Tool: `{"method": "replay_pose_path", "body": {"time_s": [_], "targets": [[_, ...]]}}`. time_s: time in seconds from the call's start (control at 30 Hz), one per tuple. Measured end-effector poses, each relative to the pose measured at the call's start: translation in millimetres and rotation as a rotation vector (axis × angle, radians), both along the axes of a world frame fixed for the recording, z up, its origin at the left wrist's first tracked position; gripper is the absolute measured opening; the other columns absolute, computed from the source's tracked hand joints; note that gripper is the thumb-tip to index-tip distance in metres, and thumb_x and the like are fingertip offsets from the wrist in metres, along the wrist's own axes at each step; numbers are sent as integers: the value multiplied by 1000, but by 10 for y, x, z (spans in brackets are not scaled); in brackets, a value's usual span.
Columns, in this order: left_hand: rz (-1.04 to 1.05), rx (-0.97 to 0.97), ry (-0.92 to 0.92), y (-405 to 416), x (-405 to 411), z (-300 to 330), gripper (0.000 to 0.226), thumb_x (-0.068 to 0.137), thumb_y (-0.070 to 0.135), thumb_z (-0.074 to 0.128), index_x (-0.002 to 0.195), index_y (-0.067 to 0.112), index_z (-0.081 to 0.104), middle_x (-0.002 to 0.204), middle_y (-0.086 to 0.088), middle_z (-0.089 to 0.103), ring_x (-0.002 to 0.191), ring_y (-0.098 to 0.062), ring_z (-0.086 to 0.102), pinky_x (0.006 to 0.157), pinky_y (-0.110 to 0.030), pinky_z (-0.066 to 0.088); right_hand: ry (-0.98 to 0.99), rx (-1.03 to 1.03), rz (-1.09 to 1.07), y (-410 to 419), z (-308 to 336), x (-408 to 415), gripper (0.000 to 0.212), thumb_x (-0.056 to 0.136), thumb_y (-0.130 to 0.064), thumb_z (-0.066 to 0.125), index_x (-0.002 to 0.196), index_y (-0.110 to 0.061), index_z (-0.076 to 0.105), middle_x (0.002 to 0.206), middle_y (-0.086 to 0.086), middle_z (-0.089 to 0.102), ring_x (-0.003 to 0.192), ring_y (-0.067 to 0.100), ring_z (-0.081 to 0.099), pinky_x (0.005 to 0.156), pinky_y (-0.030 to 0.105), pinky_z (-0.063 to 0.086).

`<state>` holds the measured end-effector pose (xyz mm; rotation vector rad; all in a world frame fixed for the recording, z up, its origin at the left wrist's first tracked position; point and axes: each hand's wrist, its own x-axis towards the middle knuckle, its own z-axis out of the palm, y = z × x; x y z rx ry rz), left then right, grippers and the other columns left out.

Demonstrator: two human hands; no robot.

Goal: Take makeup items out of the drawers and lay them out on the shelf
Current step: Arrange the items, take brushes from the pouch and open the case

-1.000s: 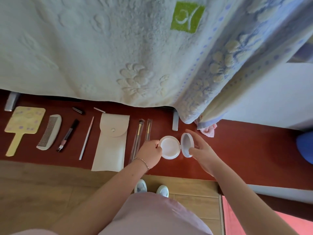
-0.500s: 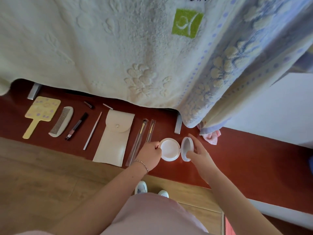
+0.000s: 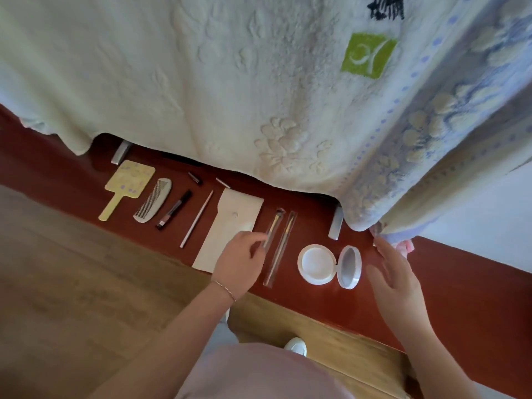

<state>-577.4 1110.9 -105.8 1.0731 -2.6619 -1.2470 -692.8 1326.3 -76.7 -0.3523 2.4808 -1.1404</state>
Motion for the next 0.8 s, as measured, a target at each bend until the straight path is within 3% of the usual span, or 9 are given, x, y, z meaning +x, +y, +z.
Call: {"method": "replay_pose_path", "body": {"time_s": [0.07,0.17,0.23,0.37,0.47,0.5,0.57,0.63,0.8], "targets": [[-9,-72,21,-255,38,-8,31,92,16,47,120,21,60,126,6,55,116,-7,51,96,-13,34,100,9,55,-150,14,123,48,88,-24,51,136,-20,46,126,-4,55,109,18,54,87,30,40],[-109,-208,13,-570,104,-68,34,89,17,50,122,19,58,132,3,50,126,-13,46,104,-23,36,154,29,141,-523,-33,329,48,88,-11,56,134,-20,48,130,-2,53,107,8,47,86,25,39],[-217,-283,-1,-751,145,-95,40,89,20,52,128,19,53,139,1,44,132,-15,38,109,-24,31,187,46,171,-830,-72,448,49,88,-8,58,134,-19,49,135,-2,51,113,4,44,93,25,40],[-500,-328,-74,-1049,251,-194,58,89,32,51,143,21,34,155,-1,19,143,-18,20,117,-27,23,159,151,283,-1437,-164,628,53,91,-21,55,141,-25,39,148,-6,38,135,12,36,106,27,38],[-754,-461,-90,-1216,304,-246,68,84,43,52,142,18,28,156,-11,20,142,-29,26,116,-35,22,79,319,335,-1771,-251,728,59,95,-32,46,148,-30,21,157,-12,15,144,12,17,112,30,27],[-837,-479,-87,-1251,313,-251,72,84,45,51,145,18,22,157,-12,14,144,-31,20,115,-35,16,82,363,326,-1847,-273,756,60,95,-33,44,148,-30,17,158,-11,11,145,12,13,113,31,24],[-989,-469,-104,-1302,349,-290,78,90,49,44,150,22,4,158,-8,-12,147,-26,-9,118,-32,3,99,439,274,-1935,-316,815,61,97,-31,40,150,-25,12,159,-7,7,146,12,7,115,29,17],[-1064,-468,-117,-1352,349,-304,79,92,51,40,149,26,-7,156,-5,-24,139,-19,-27,118,-29,0,119,529,233,-1952,-364,856,60,98,-28,36,151,-20,7,160,-4,3,146,13,3,116,28,9],[-1170,-532,-126,-1385,330,-363,77,93,49,38,150,20,-5,156,-13,-21,143,-28,-22,113,-33,-13,134,702,216,-1863,-493,925,60,98,-22,29,150,-15,0,160,2,-1,146,17,0,119,36,1]]}}
